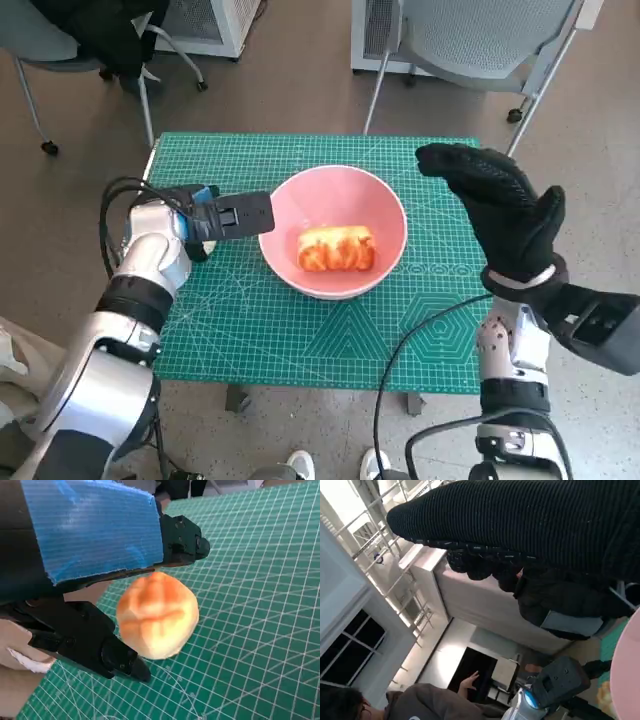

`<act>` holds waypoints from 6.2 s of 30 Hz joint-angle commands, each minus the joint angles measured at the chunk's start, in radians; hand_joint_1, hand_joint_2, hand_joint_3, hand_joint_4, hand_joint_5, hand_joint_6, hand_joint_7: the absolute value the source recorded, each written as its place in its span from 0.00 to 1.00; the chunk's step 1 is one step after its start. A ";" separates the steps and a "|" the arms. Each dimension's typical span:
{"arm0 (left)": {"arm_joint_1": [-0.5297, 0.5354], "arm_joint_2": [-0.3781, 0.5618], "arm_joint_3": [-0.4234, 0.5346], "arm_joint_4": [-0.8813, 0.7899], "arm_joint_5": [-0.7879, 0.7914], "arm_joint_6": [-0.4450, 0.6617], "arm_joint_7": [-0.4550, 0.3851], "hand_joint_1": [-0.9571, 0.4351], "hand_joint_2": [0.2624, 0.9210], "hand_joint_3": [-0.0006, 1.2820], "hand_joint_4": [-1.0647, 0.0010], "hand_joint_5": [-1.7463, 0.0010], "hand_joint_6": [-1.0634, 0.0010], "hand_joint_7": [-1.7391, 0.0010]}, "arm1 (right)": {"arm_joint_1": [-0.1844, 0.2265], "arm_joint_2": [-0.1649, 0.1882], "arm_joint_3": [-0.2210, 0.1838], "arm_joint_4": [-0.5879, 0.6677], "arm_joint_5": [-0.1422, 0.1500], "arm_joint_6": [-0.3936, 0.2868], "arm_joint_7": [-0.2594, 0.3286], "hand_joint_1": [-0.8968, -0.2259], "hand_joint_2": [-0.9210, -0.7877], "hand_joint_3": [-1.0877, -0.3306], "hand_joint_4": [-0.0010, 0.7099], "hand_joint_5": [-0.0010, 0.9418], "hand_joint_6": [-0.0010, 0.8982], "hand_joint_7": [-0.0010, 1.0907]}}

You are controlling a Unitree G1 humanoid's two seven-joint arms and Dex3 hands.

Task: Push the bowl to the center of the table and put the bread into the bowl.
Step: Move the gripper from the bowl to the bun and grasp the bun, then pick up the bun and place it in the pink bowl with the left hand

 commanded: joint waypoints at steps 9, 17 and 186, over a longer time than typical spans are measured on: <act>-0.029 -0.020 -0.012 0.091 -0.025 -0.060 0.048 0.58 0.64 0.01 1.00 1.00 0.86 1.00 | 0.039 -0.019 -0.004 -0.030 -0.002 0.021 -0.013 0.31 0.00 0.35 0.10 0.01 0.00 0.26; -0.027 -0.016 -0.028 0.119 -0.029 -0.082 0.044 0.59 0.64 0.01 1.00 1.00 0.86 1.00 | 0.051 -0.024 -0.004 -0.052 -0.008 0.027 -0.028 0.30 0.00 0.36 0.10 0.01 0.00 0.26; 0.390 -0.056 0.308 -0.919 -0.424 -0.387 0.103 0.19 0.99 0.05 1.00 1.00 0.95 0.90 | 0.035 0.002 0.026 -0.037 -0.013 0.008 -0.056 0.32 0.00 0.37 0.11 0.00 0.00 0.26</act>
